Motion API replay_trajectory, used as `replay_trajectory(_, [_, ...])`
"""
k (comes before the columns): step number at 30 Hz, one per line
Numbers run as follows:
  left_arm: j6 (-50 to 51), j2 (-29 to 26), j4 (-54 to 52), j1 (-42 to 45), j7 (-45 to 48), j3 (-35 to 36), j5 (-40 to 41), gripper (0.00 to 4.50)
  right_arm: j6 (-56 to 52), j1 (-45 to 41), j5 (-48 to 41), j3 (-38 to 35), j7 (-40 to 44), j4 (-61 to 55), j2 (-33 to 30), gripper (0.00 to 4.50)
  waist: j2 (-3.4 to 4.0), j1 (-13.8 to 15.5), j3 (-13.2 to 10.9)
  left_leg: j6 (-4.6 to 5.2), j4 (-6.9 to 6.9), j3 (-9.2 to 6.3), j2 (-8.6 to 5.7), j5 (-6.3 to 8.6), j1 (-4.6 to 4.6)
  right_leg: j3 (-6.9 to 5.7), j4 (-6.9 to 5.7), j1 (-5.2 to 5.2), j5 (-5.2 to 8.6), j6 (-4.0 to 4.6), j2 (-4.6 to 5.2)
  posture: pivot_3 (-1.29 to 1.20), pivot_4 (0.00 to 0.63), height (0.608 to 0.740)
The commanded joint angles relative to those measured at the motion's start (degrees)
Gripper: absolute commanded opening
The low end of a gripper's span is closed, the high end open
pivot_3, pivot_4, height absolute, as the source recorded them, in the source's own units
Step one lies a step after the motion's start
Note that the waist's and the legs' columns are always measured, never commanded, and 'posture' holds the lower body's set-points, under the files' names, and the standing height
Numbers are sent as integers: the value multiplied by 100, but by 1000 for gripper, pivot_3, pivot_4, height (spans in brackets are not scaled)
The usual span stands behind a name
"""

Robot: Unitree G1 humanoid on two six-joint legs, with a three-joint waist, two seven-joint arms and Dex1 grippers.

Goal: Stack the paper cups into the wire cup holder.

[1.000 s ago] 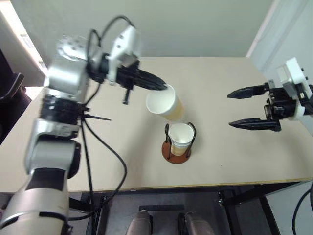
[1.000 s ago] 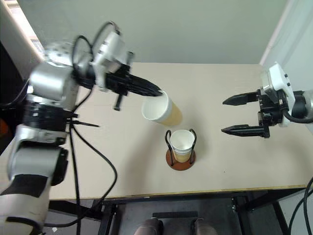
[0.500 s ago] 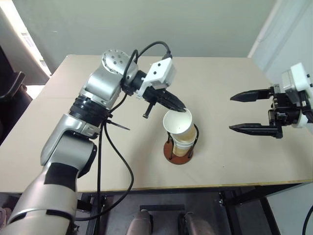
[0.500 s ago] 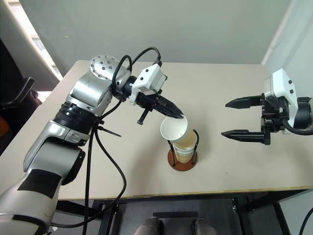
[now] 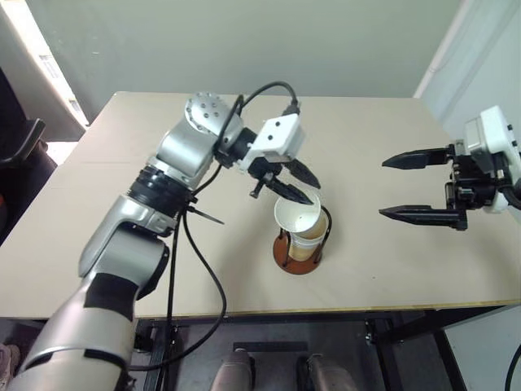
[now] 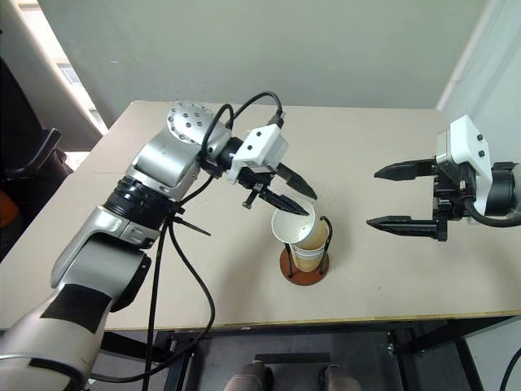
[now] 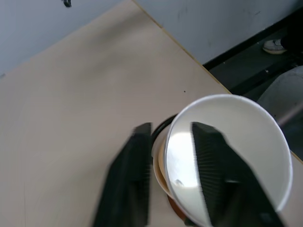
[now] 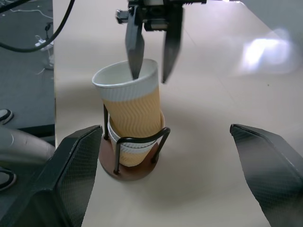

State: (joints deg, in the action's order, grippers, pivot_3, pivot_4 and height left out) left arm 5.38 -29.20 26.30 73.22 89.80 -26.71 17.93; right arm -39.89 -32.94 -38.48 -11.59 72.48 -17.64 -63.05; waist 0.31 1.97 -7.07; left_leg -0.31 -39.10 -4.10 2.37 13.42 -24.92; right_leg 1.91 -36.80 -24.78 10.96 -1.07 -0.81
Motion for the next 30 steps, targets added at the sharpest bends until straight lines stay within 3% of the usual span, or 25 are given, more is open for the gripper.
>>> replay_trajectory(1, [-97,51,-15,26,71,318,-159,2949,121,-84,9,-5,-34,-41,-29,4500,0,-1,0,0,0,0,-1,0,0,0,0,0,1,-1,0,0,150,740])
replay_trajectory(4, [-258,162,81,15,-71,441,-315,4000,176,-99,48,61,-30,-1,-31,4500,0,1,0,1,1,-1,-3,0,0,0,0,0,2,-4,0,0,150,740])
replay_trajectory(8, [-142,281,198,81,-190,672,-366,4000,221,-106,43,98,-22,7,-17,4500,0,9,0,3,1,-4,-14,1,0,2,-1,1,6,-13,8,0,150,740])
replay_trajectory(12, [221,-7,-4,-76,-243,897,-433,4000,344,-168,63,282,253,169,-5,4500,0,5,0,7,0,-3,-22,4,0,12,1,1,8,-22,10,0,150,740])
replay_trajectory(18, [1473,-1148,-1619,-1281,-326,1524,-41,4000,754,-763,450,965,623,1039,409,4500,6,-112,2,10,4,1,-23,7,11,24,1,-3,9,-24,0,0,150,740])
replay_trajectory(22, [2364,-2544,-2651,-2881,-449,2602,395,4000,1000,-1056,766,1319,981,1776,599,4500,7,-164,2,7,10,-3,-21,6,11,31,-3,-14,9,-19,-4,0,150,740])
replay_trajectory(27, [3012,-3351,-3389,-4655,-850,4065,800,4000,1063,-1243,861,1339,1242,2233,727,4500,9,-115,1,5,21,-4,-21,5,12,32,-9,-22,29,12,4,0,150,740])
replay_trajectory(30, [3213,-3416,-3708,-5227,-1074,4621,1059,4000,1021,-1387,845,1318,1288,2405,814,4500,9,-89,1,6,25,-3,-22,7,15,31,-17,-20,63,77,10,0,150,740])
